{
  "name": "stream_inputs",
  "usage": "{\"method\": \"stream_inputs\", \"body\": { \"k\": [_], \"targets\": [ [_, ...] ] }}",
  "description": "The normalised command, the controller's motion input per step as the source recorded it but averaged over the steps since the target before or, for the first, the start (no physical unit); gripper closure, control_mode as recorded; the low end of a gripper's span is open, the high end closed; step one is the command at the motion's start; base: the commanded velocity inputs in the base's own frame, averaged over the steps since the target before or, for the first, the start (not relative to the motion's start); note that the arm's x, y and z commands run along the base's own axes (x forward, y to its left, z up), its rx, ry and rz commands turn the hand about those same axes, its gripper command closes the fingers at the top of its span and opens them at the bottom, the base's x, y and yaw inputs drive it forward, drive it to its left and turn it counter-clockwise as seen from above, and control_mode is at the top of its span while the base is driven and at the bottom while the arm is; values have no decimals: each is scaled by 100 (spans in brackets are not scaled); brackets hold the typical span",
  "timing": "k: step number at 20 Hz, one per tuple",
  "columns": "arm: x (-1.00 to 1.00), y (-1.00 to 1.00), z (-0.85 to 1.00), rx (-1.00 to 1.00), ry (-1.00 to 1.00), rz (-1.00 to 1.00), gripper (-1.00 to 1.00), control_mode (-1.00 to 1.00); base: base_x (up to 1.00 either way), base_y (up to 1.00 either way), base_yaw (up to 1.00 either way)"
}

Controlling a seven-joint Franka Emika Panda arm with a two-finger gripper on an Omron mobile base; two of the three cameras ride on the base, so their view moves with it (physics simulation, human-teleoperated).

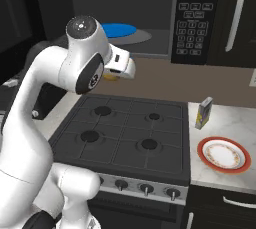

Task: Pick the hotdog bun from the microwave and place it on plate located on the counter.

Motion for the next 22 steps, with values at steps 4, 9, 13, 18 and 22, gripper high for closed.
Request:
{"method": "stream_inputs", "body": {
  "k": [4,9,13,18,22],
  "targets": [
    [-44,-100,-100,0,27,-13,100,-100,0,0,0],
    [-30,-100,-100,3,25,-10,100,-100,0,0,0],
    [3,-100,-97,2,27,-9,100,-100,0,0,0],
    [39,-99,-65,3,22,-6,100,-100,0,0,0],
    [70,-100,-47,6,18,0,100,-100,0,0,0]
  ]
}}
